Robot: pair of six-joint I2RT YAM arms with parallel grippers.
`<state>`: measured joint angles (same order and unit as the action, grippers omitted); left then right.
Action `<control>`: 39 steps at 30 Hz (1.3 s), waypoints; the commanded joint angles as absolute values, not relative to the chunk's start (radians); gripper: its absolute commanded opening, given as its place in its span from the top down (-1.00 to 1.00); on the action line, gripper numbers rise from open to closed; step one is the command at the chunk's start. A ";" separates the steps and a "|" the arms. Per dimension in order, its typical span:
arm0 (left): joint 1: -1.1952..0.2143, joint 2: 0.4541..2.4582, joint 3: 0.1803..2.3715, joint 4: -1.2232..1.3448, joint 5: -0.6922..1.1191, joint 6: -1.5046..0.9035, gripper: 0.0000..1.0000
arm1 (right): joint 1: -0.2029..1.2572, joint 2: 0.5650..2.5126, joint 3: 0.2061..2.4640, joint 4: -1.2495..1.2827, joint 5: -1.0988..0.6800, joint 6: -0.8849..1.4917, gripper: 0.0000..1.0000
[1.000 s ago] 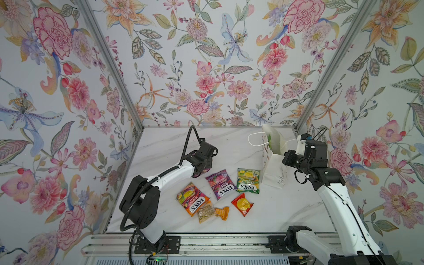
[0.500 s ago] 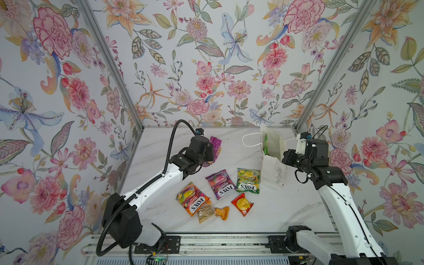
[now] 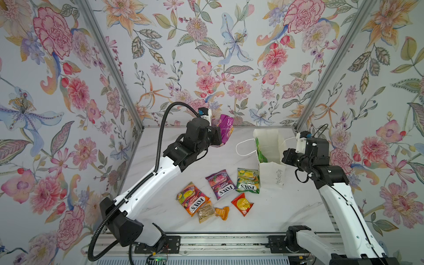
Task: Place the snacks into the paper bag
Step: Pick up the snack from the top-center of the table, then place the snack in the paper bag.
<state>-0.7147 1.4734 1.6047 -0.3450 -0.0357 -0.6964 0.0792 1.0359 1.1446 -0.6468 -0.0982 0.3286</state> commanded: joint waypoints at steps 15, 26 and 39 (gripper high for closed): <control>-0.897 1.712 2.093 -0.394 0.076 -0.708 1.00 | 0.101 1.056 1.191 -0.657 -0.126 0.323 1.00; -1.000 1.933 2.421 -0.489 0.102 -0.749 1.00 | 0.087 1.060 1.192 -0.657 -0.142 0.333 1.00; -1.029 2.106 2.639 -0.630 0.065 -0.887 1.00 | 0.048 1.040 1.157 -0.655 -0.153 0.355 1.00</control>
